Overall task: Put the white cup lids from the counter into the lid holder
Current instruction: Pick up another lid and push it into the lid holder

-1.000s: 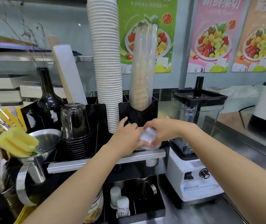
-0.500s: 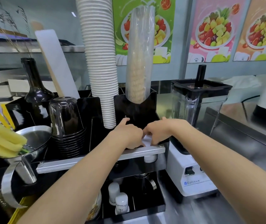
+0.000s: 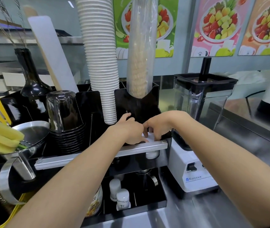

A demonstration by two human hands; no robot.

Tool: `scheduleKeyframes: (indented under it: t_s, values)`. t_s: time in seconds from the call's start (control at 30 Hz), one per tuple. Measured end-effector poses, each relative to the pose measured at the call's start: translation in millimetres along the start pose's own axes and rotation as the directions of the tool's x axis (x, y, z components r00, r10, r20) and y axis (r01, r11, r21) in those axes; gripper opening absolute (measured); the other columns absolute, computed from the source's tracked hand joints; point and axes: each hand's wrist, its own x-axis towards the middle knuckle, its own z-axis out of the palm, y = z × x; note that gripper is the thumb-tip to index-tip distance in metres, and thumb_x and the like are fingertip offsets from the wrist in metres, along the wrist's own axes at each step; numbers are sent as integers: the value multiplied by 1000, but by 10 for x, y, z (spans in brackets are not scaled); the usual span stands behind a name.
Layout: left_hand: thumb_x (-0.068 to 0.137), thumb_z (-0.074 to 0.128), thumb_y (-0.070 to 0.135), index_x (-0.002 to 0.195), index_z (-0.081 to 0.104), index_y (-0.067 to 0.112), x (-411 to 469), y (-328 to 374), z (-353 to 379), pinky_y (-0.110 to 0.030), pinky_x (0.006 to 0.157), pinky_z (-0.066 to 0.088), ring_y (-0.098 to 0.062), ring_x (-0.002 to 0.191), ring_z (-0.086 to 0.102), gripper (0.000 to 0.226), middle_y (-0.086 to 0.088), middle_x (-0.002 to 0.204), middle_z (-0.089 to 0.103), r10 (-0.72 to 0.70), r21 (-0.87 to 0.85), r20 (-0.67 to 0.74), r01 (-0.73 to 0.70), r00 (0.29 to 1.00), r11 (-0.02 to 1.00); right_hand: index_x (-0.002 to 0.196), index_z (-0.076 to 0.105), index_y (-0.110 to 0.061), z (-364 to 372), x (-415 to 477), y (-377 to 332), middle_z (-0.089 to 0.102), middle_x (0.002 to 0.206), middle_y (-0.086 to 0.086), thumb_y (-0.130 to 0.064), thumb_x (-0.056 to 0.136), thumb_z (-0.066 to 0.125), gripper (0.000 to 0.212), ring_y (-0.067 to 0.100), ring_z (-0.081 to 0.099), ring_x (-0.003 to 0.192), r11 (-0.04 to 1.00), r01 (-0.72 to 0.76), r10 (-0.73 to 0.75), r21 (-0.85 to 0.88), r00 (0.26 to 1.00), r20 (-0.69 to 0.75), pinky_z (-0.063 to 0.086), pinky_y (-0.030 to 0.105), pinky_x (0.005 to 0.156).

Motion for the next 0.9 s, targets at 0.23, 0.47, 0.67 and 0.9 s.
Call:
scheduleKeyframes:
  t_s: [0.23, 0.47, 0.67, 0.9]
  values:
    - [92, 33, 54, 115, 57, 15, -18, 30, -31, -42, 116, -3, -23, 129, 32, 52, -2, 123, 57, -20, -22, 22, 20, 1000, 1000, 102, 53, -16, -4, -6, 11, 51, 92, 4, -1, 78, 58, 29, 15, 46, 75, 999, 19, -19, 50, 1000, 11, 37, 21, 61]
    - [98, 32, 31, 121, 53, 16, -9, 58, -24, -43, 116, -6, -26, 134, 25, 35, -2, 130, 49, -64, -73, 55, 68, 996, 995, 111, 58, -9, 65, 17, -10, 54, 106, 7, -2, 80, 54, 32, 19, 47, 86, 999, -24, 23, -24, 999, -23, 37, 21, 62]
    - [92, 46, 23, 107, 59, 16, -9, -17, 9, -39, 116, -1, -20, 110, 52, 22, 0, 103, 67, -3, -132, -153, -18, 988, 991, 109, 58, -9, 60, 19, 7, 53, 100, 3, -1, 80, 52, 31, 19, 47, 84, 999, -22, 20, -44, 998, -53, 37, 21, 62]
    - [86, 54, 45, 121, 54, 19, -400, -62, -108, -38, 95, 42, -23, 114, 51, 43, -3, 121, 60, -49, -292, -414, -82, 909, 953, 128, 47, -22, 5, -311, 46, 51, 119, -6, -27, 80, 67, 52, 18, 49, 113, 998, 12, 2, 61, 972, -234, 40, 32, 93]
